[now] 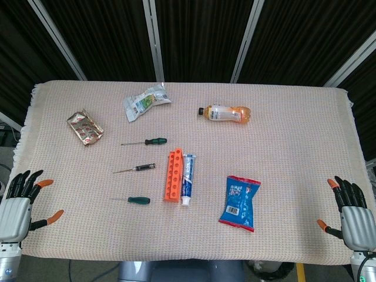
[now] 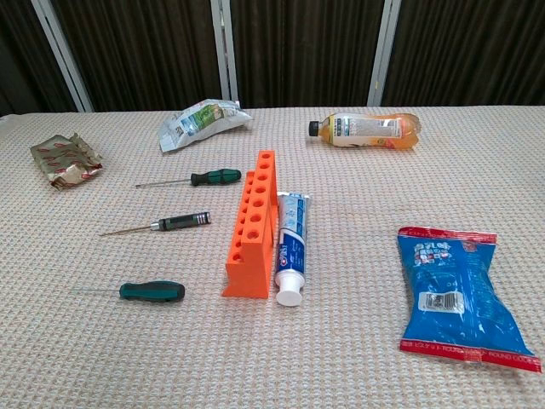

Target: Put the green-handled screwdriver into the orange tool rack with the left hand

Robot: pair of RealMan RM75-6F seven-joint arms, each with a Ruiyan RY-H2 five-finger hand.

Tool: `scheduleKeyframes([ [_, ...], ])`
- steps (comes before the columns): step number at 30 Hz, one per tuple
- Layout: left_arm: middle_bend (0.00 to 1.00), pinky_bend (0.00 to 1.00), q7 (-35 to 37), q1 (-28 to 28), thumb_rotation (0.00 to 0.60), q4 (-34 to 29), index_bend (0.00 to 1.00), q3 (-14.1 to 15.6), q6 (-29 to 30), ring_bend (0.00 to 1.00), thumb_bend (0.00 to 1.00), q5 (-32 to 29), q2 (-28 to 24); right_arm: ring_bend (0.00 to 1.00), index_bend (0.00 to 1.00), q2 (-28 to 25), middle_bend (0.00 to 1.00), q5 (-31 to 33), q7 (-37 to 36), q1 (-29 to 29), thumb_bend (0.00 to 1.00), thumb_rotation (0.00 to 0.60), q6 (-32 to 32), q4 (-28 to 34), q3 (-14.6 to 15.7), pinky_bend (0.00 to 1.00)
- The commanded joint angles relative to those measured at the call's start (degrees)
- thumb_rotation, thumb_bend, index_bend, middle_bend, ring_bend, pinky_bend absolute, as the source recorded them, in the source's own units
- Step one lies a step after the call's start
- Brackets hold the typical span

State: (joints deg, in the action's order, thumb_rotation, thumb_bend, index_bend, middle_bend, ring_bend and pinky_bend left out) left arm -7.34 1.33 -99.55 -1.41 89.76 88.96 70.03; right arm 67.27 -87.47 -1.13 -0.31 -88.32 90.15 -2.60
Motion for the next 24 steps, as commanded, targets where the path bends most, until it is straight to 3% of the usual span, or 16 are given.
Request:
scheduleKeyframes([
  [1, 0.12, 0.00, -0.5, 0.1, 0.513, -0.1, 0.28, 0.2, -0.5, 0.00, 0.09, -0.3, -0.2, 0.00, 0.08, -0.3, 0.03, 0.3, 0.8, 0.3, 0.00, 0.600, 1.0, 0.4, 0.3, 0.01],
  [11, 0.18, 0.00, 0.1, 0.2, 0.514, -0.5, 0.35, 0.3, -0.9, 0.06, 0.12, -0.4, -0.9, 0.00, 0.08, -0.4, 0.03, 0.4, 0.0, 0.4, 0.00, 0.600, 1.3, 0.4, 0.4, 0.01],
  [24, 0.16, 0.00, -1.2, 1.6, 0.513, -1.1, 0.34, 0.1, -2.6, 0.04, 0.13, -0.1, -0.5, 0.00, 0.08, -0.2, 0.03, 0.5, -0.7, -0.2, 0.00, 0.600, 0.3, -0.1, 0.3, 0.01],
])
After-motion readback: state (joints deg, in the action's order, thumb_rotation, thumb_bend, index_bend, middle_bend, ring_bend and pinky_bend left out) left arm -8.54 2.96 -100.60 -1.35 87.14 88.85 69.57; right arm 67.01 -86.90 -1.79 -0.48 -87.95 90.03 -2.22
